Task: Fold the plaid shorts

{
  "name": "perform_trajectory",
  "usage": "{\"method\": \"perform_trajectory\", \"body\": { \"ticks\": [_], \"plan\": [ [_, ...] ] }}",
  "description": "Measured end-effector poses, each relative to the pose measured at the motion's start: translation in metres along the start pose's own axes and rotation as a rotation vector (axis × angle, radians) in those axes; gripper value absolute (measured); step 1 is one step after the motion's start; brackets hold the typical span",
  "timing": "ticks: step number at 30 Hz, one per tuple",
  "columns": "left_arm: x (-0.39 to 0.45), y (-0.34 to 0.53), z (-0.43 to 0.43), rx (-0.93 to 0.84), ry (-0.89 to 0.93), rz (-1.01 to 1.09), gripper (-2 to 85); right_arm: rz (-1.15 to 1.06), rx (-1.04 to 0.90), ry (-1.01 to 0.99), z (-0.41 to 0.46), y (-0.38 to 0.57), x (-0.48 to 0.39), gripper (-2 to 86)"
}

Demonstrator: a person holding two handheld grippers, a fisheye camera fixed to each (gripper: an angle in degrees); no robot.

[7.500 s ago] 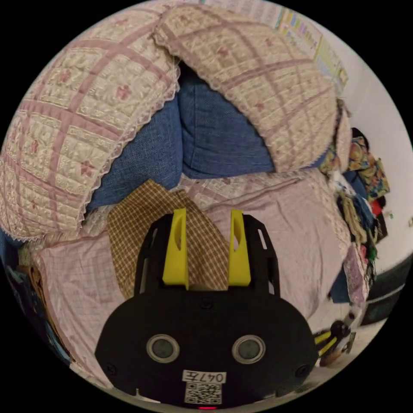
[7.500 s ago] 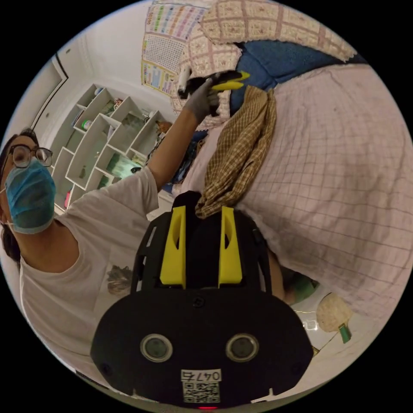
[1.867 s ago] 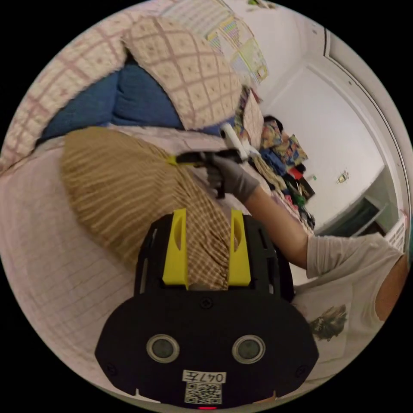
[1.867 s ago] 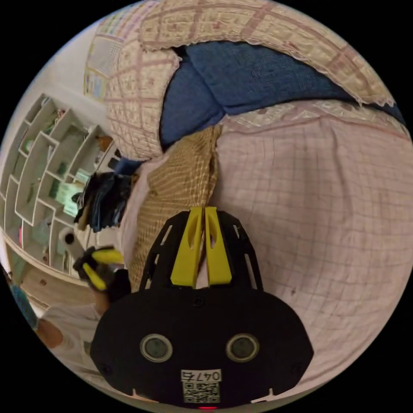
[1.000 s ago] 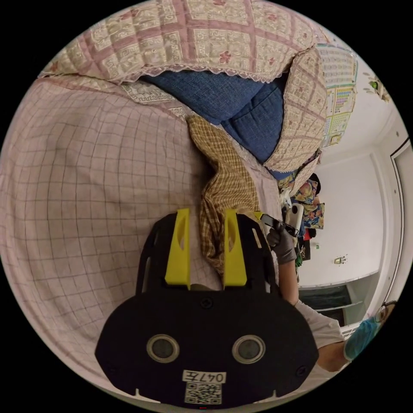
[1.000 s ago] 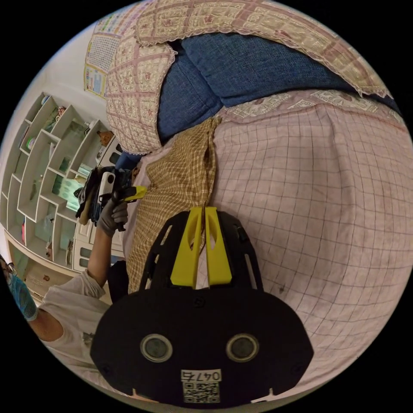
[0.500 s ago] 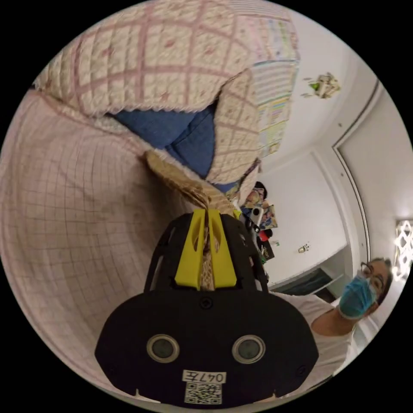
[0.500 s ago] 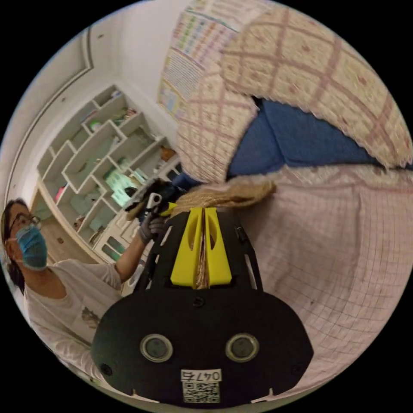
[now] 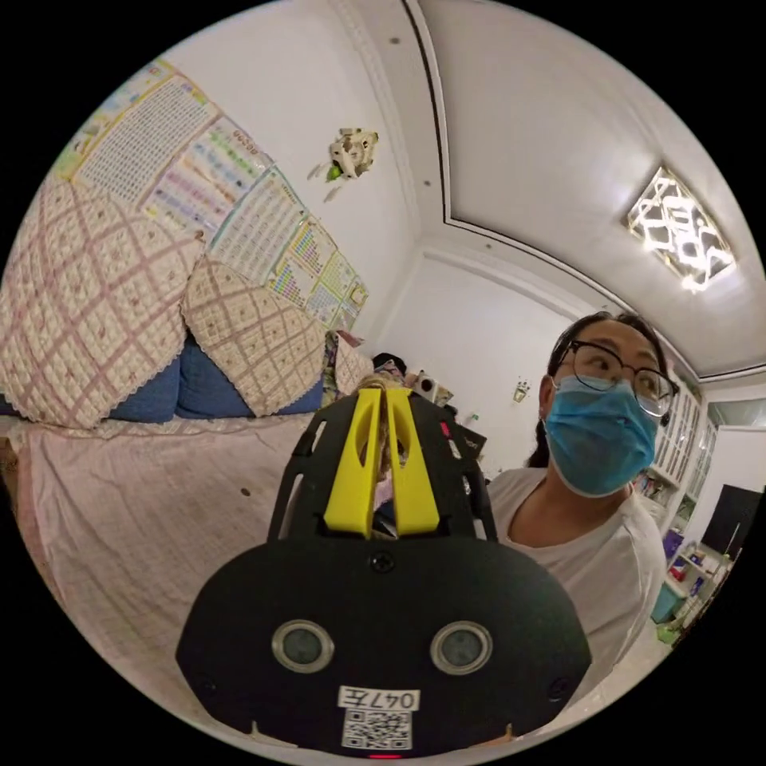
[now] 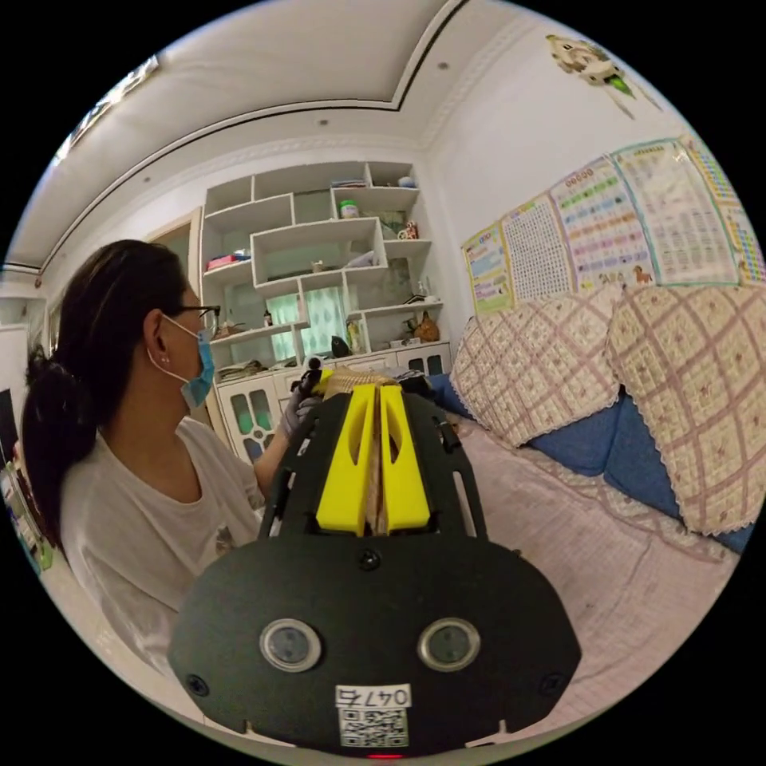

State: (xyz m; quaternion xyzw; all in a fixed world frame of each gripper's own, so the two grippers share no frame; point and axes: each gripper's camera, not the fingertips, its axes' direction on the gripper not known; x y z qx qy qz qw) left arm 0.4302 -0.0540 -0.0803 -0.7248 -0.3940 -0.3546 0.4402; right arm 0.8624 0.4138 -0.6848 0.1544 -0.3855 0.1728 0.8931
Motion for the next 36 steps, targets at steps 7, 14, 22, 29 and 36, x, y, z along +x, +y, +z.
{"method": "perform_trajectory", "body": {
  "ticks": [7,14,22,29,36],
  "plan": [
    [-0.154,-0.069,0.074,-0.095,-0.185,-0.232,-1.0,0.238,-0.188,0.087,0.065,-0.034,0.125,-1.1],
    [-0.113,-0.142,0.135,-0.131,-0.231,0.022,-1.0,0.055,-0.194,0.142,0.063,-0.078,0.141,-1.0],
    [-0.216,0.079,0.285,-0.747,-0.167,-0.311,-1.0,0.312,-0.606,-0.016,0.13,0.126,0.173,-1.0],
    [-0.231,0.149,0.335,-0.826,-0.046,-0.358,-1.0,0.452,-0.569,-0.048,0.135,0.216,0.178,-1.0],
    [-0.224,0.147,0.353,-0.818,-0.033,-0.36,-0.8,0.394,-0.638,-0.028,0.145,0.201,0.179,-0.6]
  ]
}}
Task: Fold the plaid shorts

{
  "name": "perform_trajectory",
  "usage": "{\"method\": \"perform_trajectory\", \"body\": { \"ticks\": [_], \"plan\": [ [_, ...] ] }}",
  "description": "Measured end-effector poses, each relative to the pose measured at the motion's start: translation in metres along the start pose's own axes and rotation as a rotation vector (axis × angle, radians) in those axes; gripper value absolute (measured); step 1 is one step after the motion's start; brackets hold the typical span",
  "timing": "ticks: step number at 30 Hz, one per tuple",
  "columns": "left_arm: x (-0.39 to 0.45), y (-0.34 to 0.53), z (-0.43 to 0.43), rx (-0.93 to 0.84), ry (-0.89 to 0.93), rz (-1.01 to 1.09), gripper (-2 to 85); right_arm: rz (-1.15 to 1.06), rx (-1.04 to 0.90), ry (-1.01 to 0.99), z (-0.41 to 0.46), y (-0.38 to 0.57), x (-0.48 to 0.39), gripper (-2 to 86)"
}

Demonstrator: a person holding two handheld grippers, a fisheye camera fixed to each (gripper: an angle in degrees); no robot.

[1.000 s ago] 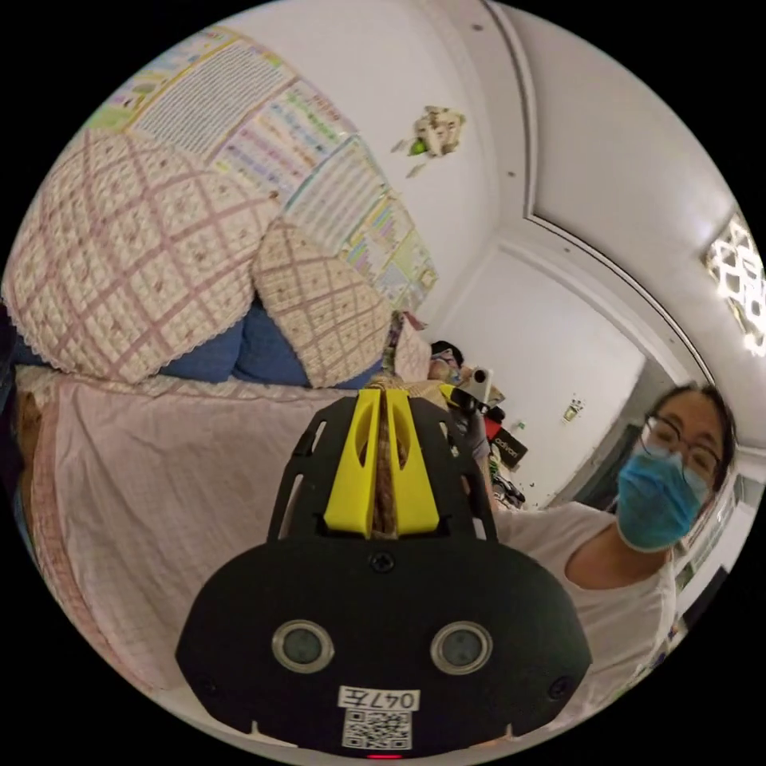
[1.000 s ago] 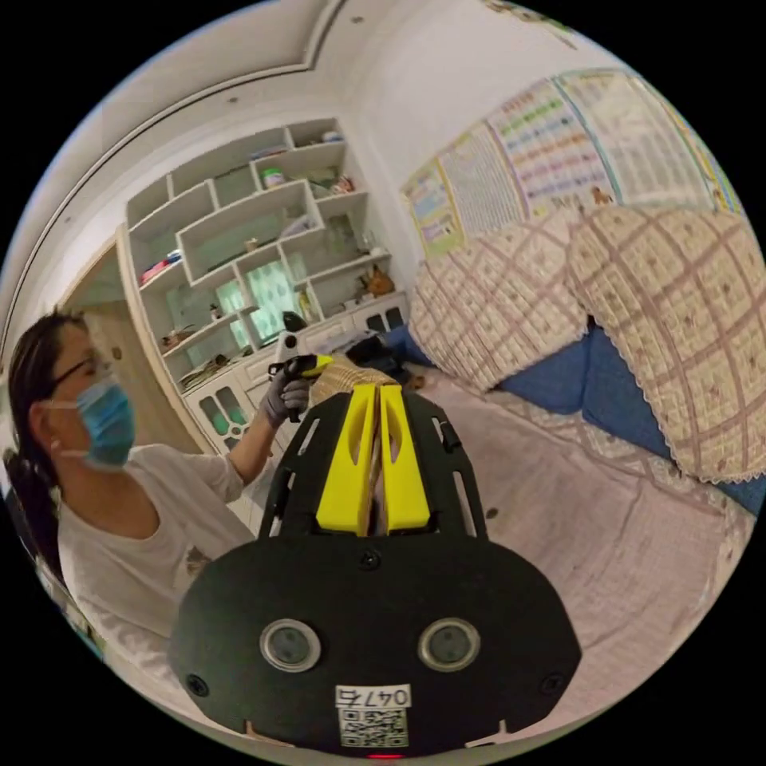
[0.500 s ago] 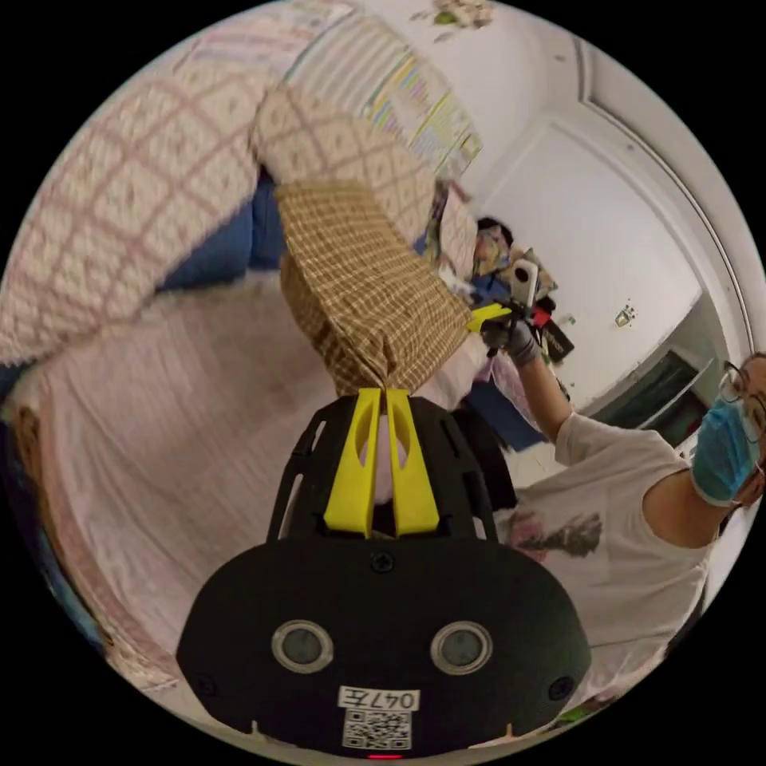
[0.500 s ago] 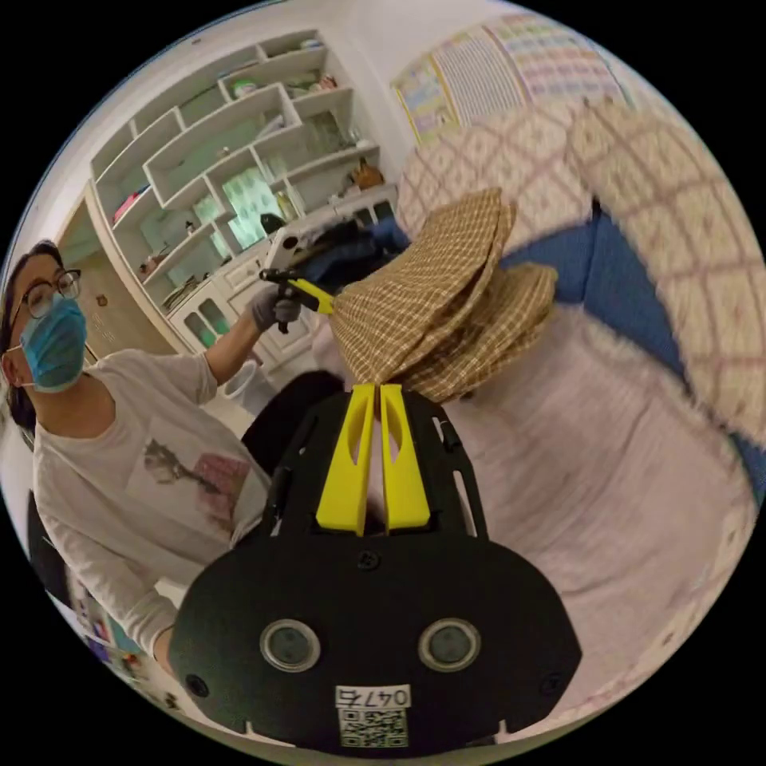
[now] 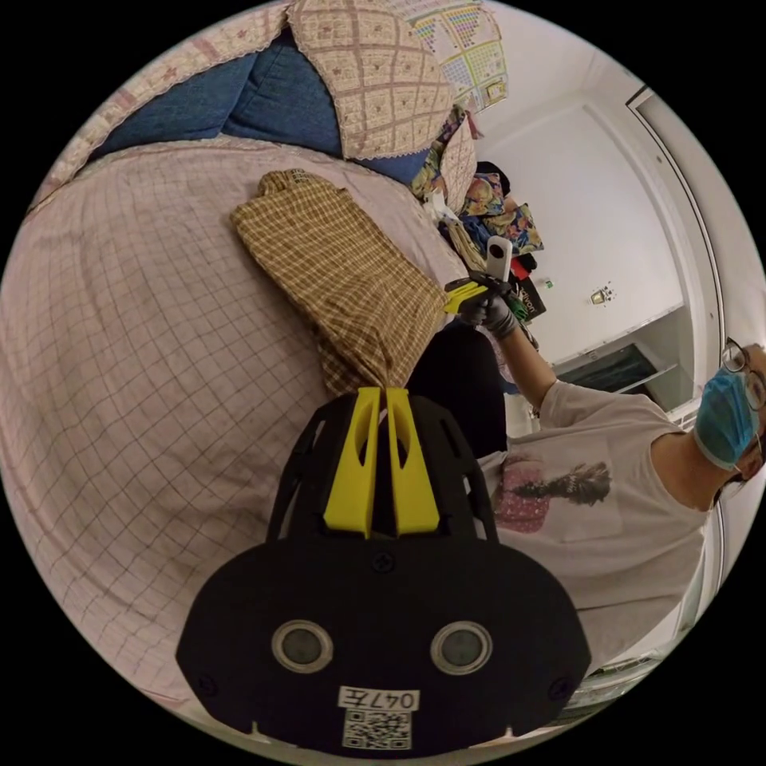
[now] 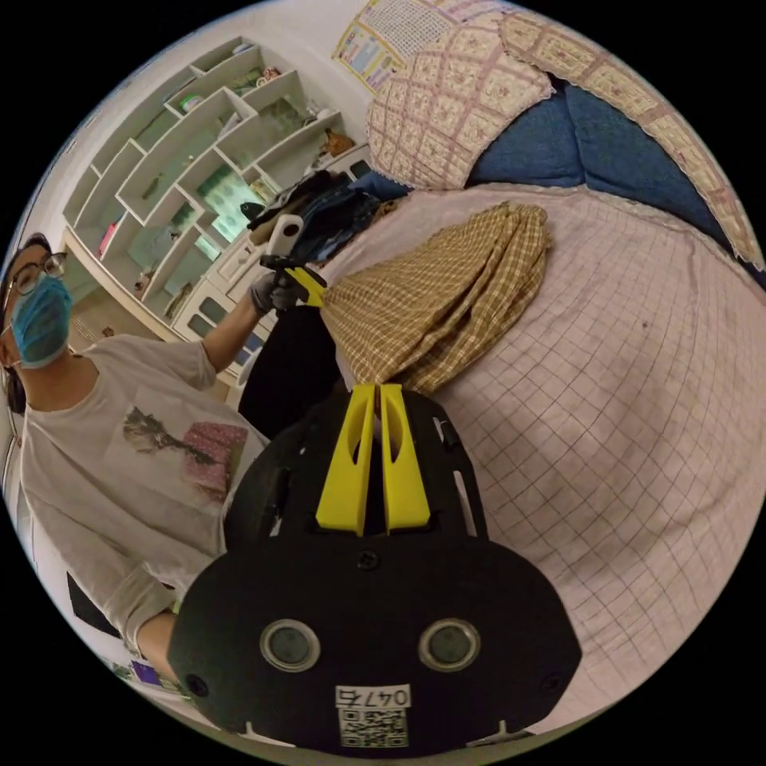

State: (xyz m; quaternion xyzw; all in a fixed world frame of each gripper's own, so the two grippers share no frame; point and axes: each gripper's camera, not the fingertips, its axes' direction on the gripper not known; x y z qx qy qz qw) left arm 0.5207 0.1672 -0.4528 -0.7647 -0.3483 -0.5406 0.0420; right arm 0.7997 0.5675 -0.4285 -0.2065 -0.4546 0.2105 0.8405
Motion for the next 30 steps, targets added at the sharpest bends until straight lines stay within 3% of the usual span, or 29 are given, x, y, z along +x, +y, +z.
{"method": "perform_trajectory", "body": {
  "ticks": [4,11,15,22,26,28,30],
  "plan": [
    [0.005,-0.006,0.005,-0.019,-0.007,-0.034,0.1,0.035,-0.067,0.067,-0.007,-0.005,0.001,2.6],
    [0.03,-0.006,-0.018,-0.004,-0.096,-0.047,7.6,0.076,0.253,0.257,-0.081,-0.061,0.01,15.4],
    [0.056,0.008,-0.047,0.031,-0.247,-0.028,9.8,0.126,0.19,0.309,-0.066,-0.126,0.042,18.1],
    [0.115,0.05,-0.095,0.201,-0.268,0.024,9.3,0.238,0.061,0.237,-0.045,-0.167,0.089,15.0],
    [0.129,0.058,-0.097,0.243,-0.215,0.057,8.7,0.245,-0.04,0.305,-0.055,-0.175,0.072,6.4],
    [0.13,0.056,-0.1,0.289,-0.133,0.075,8.1,0.26,-0.02,0.258,-0.075,-0.172,0.06,4.1],
    [0.13,0.049,-0.101,0.303,-0.107,0.079,7.8,0.191,0.038,0.333,-0.11,-0.163,0.018,2.8]
  ]
}}
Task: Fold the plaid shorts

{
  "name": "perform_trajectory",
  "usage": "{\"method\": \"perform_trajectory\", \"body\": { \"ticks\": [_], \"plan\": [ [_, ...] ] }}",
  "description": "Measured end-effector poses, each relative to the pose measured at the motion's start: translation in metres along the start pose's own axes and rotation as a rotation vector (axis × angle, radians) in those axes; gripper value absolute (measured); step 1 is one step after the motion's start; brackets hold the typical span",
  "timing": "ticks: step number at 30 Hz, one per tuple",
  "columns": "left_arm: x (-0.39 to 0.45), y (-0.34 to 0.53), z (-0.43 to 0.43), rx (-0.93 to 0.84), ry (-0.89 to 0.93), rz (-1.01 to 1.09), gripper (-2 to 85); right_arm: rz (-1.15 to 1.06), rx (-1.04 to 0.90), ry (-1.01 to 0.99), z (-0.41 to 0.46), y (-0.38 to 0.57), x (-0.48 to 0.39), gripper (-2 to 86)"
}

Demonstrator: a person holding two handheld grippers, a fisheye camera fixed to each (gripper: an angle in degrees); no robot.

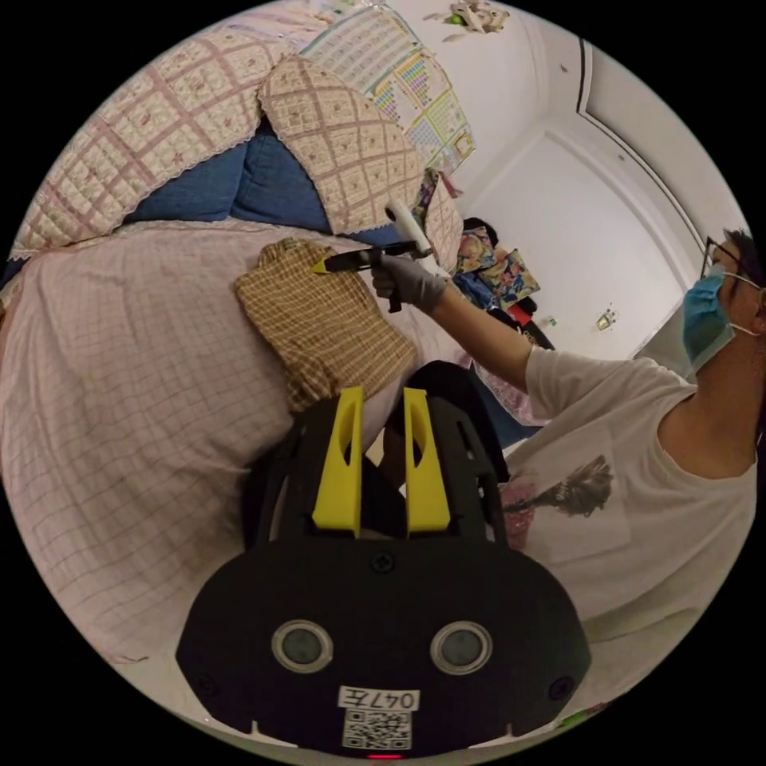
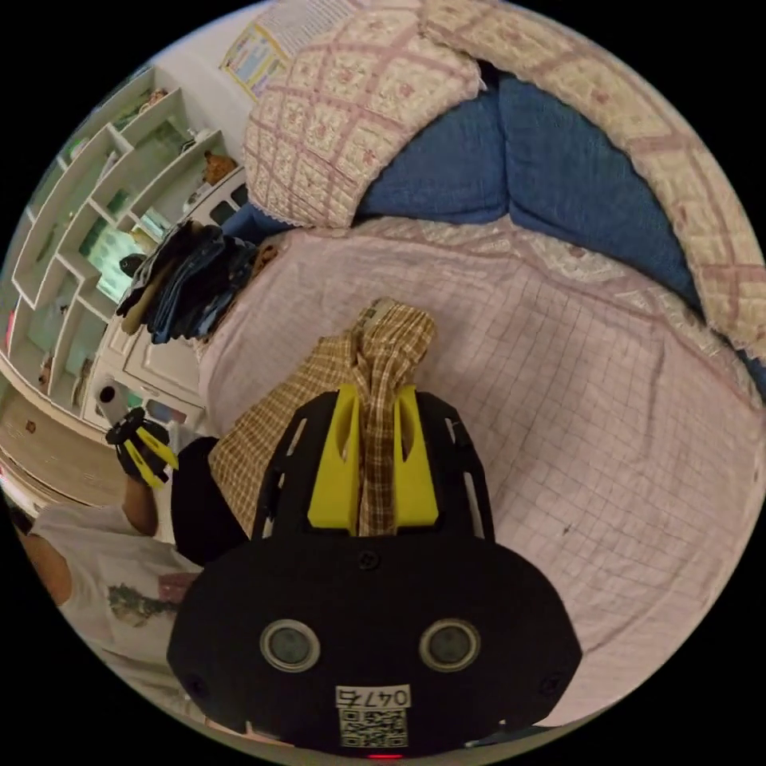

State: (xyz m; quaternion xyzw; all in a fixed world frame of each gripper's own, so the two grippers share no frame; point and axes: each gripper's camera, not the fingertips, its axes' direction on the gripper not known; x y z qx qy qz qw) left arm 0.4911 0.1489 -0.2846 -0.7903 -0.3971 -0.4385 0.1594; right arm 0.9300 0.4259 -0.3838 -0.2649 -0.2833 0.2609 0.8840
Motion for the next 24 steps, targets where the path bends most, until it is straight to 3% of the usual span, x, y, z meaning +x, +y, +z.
{"method": "perform_trajectory", "body": {
  "ticks": [7,11,18,24],
  "plan": [
    [0.018,-0.029,-0.01,0.053,0.08,0.127,6.3,-0.095,0.356,0.155,-0.205,0.115,-0.075,2.1],
    [0.02,-0.043,-0.031,0.152,0.172,0.177,4.3,-0.011,0.521,0.383,-0.353,0.224,-0.088,2.1],
    [-0.01,-0.061,-0.042,0.241,0.281,0.183,-0.7,0.353,0.485,0.699,-0.511,0.388,-0.037,2.1],
    [-0.062,-0.056,-0.032,0.26,0.363,0.07,-1.0,0.509,0.557,0.618,-0.603,0.455,0.035,2.2]
  ]
}}
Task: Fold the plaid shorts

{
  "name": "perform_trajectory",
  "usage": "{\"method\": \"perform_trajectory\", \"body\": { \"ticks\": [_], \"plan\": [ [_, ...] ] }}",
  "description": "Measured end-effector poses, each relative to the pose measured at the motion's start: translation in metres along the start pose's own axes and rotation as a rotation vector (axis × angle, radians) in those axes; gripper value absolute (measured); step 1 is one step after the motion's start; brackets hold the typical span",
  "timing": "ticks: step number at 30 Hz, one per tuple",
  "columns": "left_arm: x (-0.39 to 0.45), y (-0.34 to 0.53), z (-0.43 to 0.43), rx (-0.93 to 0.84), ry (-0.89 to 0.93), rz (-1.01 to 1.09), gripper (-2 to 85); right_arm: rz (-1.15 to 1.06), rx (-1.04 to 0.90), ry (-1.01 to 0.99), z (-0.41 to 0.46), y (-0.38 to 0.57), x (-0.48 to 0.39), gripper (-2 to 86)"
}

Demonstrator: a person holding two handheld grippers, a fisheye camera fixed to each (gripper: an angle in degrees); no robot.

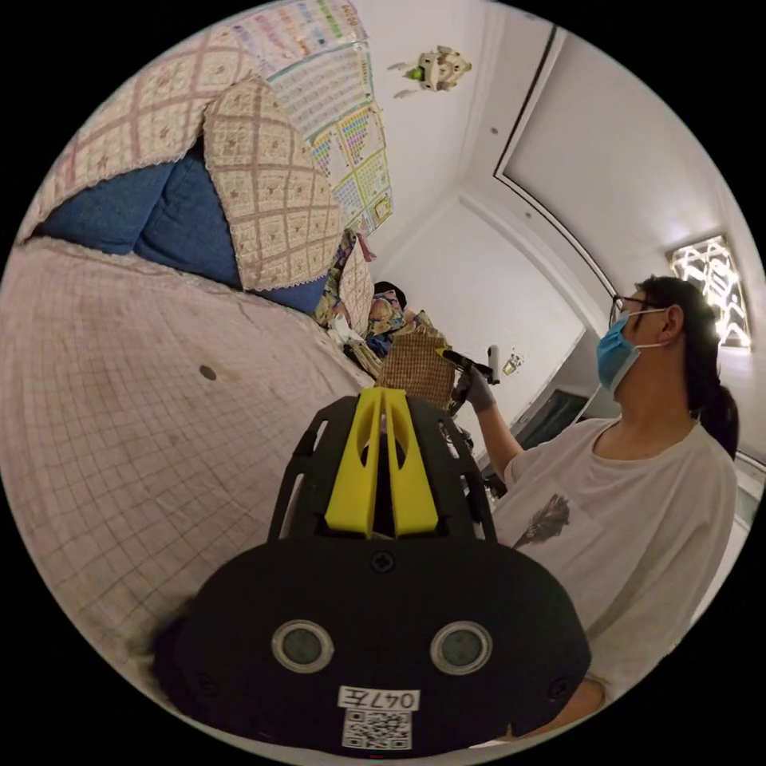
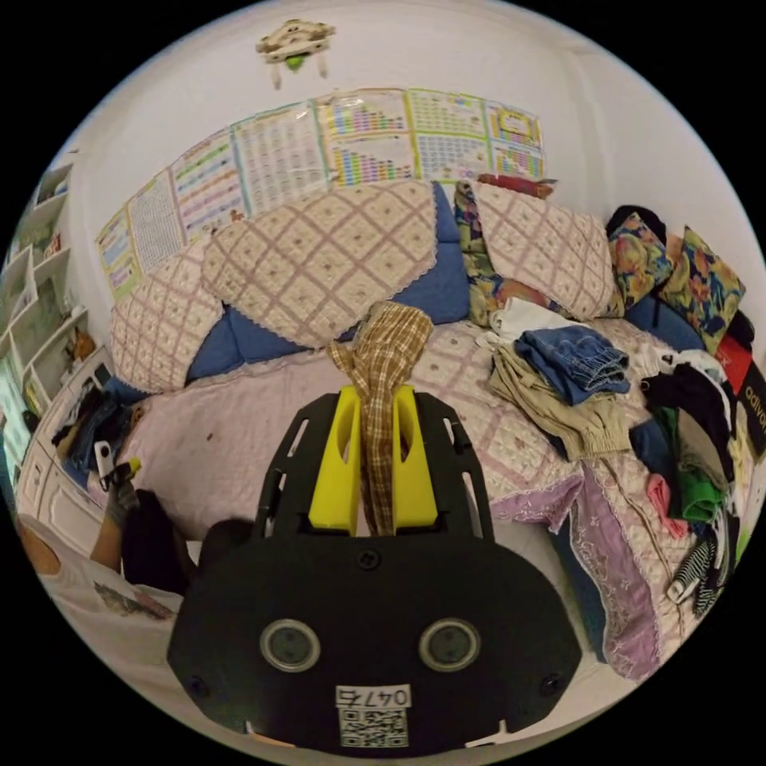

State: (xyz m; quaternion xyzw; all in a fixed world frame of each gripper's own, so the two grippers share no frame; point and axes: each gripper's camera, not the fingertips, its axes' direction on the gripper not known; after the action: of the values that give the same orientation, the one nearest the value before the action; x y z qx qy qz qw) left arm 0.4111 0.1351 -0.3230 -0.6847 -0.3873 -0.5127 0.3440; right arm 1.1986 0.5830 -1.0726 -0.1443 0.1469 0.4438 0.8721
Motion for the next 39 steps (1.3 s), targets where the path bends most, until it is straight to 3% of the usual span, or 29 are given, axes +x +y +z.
{"method": "perform_trajectory", "body": {
  "ticks": [4,9,13,16,22,26,32,36,39],
  "plan": [
    [-0.007,-0.015,-0.006,-0.103,-0.104,-0.003,-1.0,0.128,0.167,-0.009,-0.036,-0.051,0.075,2.2],
    [-0.024,-0.025,-0.014,-0.175,-0.17,-0.032,-1.0,0.438,0.37,0.212,-0.066,-0.116,0.217,4.7],
    [-0.028,-0.032,-0.034,-0.148,-0.271,-0.022,-1.0,0.656,0.2,0.492,-0.053,-0.107,0.316,17.6],
    [-0.02,-0.028,-0.057,-0.11,-0.313,0.003,-1.0,0.641,0.261,0.582,-0.07,-0.066,0.324,16.5],
    [-0.023,-0.032,-0.099,-0.079,-0.306,0.013,-1.0,0.316,0.28,0.654,-0.102,-0.056,0.249,13.2],
    [-0.003,-0.039,-0.129,-0.018,-0.29,0.067,-1.0,0.104,0.356,0.713,-0.148,-0.072,0.154,11.7],
    [0.073,-0.021,-0.211,0.103,-0.492,0.252,-1.0,-0.287,0.475,0.489,-0.178,-0.004,-0.044,3.4],
    [0.093,0.013,-0.27,0.216,-0.654,0.268,-0.9,-0.286,0.527,0.06,-0.117,0.144,-0.191,0.8],
    [0.106,0.023,-0.308,0.221,-0.749,0.27,-0.4,-0.264,0.381,-0.22,-0.05,0.195,-0.295,-0.7]
  ]
}}
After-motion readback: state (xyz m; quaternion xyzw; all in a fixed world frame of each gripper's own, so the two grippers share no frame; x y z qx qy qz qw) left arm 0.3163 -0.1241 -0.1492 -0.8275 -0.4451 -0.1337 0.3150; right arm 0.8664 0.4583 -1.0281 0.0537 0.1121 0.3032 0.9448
